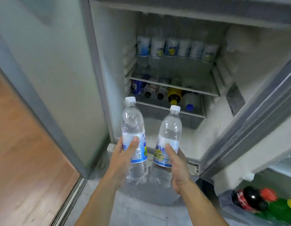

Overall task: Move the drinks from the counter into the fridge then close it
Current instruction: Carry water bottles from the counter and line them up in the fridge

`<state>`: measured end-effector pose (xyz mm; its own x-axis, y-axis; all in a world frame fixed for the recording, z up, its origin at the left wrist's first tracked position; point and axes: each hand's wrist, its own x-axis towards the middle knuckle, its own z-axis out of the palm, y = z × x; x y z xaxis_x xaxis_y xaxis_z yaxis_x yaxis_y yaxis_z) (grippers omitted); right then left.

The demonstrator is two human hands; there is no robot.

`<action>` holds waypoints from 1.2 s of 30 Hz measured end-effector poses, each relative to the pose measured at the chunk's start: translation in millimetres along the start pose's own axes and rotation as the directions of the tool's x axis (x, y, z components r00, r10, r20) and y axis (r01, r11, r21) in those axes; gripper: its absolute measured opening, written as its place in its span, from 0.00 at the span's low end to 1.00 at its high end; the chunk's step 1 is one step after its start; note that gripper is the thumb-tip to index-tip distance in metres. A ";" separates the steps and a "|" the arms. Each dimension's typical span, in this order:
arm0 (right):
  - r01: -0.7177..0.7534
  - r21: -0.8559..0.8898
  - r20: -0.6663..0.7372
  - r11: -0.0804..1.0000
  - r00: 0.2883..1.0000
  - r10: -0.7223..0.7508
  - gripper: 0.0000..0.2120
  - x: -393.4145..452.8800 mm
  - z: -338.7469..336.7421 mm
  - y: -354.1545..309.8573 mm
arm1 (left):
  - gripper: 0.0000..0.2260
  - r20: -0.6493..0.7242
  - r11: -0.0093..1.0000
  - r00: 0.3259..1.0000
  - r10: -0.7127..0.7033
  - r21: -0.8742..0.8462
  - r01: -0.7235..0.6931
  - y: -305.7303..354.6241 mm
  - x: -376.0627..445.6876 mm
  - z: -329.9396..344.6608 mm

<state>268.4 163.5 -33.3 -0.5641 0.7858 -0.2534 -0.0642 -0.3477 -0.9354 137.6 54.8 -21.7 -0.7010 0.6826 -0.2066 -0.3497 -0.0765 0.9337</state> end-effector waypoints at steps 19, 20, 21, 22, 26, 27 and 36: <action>0.368 -0.018 -0.211 0.930 0.907 -0.363 0.23 209.1 13.3 -211.4 | 0.22 0.272 0.976 0.941 0.200 0.030 -0.216 152.2 255.9 135.6; 0.360 -0.012 -0.204 0.933 0.912 -0.355 0.23 221.9 12.4 -219.1 | 0.22 0.265 0.972 0.939 0.217 0.028 -0.233 154.2 268.4 144.0; 0.364 -0.011 -0.199 0.931 0.912 -0.359 0.23 234.5 11.6 -225.3 | 0.23 0.239 0.965 0.939 0.246 0.033 -0.261 155.2 279.6 152.9; 0.376 -0.020 -0.199 0.926 0.906 -0.373 0.23 246.4 11.1 -230.6 | 0.24 0.204 0.953 0.938 0.280 0.060 -0.298 155.2 289.6 161.6; 0.431 -0.238 -0.210 0.870 0.852 -0.480 0.27 285.6 11.1 -239.4 | 0.28 0.178 0.844 0.877 0.447 0.241 -0.479 153.3 314.7 185.3; 0.440 -0.276 -0.196 0.855 0.844 -0.498 0.29 294.4 11.1 -239.5 | 0.29 0.198 0.813 0.860 0.471 0.281 -0.510 152.3 319.7 188.0; 0.512 -0.384 -0.085 0.768 0.809 -0.582 0.33 336.8 11.8 -228.1 | 0.30 0.240 0.724 0.839 0.487 0.427 -0.542 138.6 352.2 184.6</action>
<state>83.4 501.4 97.7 -0.3486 0.8815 0.3184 -0.0220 0.3319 -0.9431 -43.0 418.8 89.0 -0.6094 0.7105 0.3519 0.3925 -0.1153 0.9125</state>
